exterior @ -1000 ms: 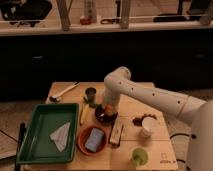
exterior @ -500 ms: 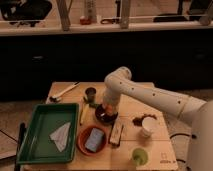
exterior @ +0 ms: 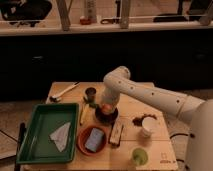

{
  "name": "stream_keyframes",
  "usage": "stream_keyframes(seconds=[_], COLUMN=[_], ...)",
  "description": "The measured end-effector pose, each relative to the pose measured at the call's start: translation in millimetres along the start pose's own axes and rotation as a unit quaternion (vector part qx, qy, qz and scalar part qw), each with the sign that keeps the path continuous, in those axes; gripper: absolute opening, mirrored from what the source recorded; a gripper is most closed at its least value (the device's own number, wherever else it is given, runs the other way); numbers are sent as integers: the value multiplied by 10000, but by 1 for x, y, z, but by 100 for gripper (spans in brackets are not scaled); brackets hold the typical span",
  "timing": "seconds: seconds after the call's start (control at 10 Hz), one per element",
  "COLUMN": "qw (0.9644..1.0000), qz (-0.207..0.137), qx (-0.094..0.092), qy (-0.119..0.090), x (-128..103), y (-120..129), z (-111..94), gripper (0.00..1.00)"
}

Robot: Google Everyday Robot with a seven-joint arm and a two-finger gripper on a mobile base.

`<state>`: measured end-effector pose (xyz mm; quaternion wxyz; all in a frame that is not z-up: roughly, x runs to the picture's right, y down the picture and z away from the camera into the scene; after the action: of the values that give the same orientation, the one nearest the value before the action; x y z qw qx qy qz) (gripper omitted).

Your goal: Place apple in purple bowl

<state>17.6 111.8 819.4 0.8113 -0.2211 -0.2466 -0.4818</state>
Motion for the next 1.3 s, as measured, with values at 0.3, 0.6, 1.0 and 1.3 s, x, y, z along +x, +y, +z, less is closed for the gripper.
stream_keyframes(seconds=[0.3,0.6,1.0,1.3], qw=[10000,9999,9999,9999], qz=[28,54,79,89], qx=[-40,-67,-62,-67], qy=[-27,-67,-66,-57], x=[1,3,4,4], y=[0,2,4,5], z=[0,1,-1,-1], gripper=[80,80,80,80])
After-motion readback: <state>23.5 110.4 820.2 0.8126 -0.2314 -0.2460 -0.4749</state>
